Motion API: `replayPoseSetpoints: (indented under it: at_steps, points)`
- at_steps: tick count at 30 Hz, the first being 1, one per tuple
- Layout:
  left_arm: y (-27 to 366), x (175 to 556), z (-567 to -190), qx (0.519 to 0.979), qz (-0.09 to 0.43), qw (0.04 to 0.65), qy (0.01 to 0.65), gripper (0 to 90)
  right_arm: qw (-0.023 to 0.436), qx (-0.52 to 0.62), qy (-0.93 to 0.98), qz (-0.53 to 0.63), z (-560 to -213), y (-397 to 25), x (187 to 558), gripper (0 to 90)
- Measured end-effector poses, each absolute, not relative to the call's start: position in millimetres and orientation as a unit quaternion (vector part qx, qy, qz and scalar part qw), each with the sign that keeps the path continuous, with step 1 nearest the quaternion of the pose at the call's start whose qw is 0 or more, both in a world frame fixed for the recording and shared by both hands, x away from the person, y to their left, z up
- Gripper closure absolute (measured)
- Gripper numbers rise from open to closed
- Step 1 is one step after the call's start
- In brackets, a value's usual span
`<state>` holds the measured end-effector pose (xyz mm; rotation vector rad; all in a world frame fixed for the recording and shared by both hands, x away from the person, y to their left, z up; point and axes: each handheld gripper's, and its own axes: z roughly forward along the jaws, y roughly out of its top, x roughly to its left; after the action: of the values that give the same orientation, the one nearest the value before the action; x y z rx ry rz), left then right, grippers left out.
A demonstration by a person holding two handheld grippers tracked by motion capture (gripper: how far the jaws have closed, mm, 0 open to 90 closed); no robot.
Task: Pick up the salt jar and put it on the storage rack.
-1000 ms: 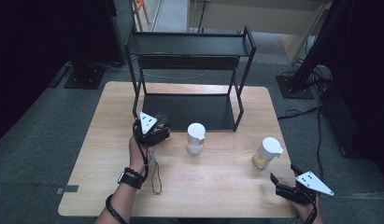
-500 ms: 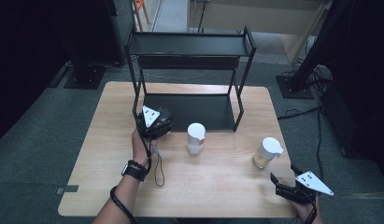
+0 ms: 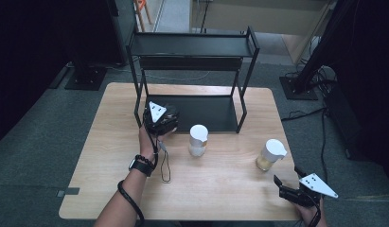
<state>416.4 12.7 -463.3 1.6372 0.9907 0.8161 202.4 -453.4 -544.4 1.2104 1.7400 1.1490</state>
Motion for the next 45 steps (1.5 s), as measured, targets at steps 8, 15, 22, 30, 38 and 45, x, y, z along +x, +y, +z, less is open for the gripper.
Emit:
replayPoseSetpoints:
  at_steps: [8,15,22,30,38,45]
  points:
    - [0.7,432.7,-467.5,0.68,0.333,0.507,0.412,35.1,0.358,0.47,0.674,0.444,-544.5,-453.2,202.7,10.8]
    - [-3.3,446.4,-470.3,0.681,0.335,0.502,0.414,35.1,0.358,0.471,0.673,0.444,-544.6,-453.5,203.1,10.7]
    - [2.2,453.7,-472.2,0.677,0.344,0.494,0.424,35.1,0.358,0.471,0.673,0.444,-544.5,-453.7,203.0,10.7]
    - [6.0,458.3,-477.6,0.671,0.351,0.491,0.43,35.2,0.357,0.471,0.673,0.445,-544.5,-453.8,203.1,10.7]
    - [4.9,460.0,-481.7,0.676,0.35,0.485,0.431,35.1,0.357,0.471,0.673,0.446,-544.5,-453.9,203.2,10.7]
    - [3.8,460.6,-484.0,0.68,0.348,0.48,0.432,35.1,0.356,0.469,0.673,0.447,-544.5,-454.1,203.3,10.7]
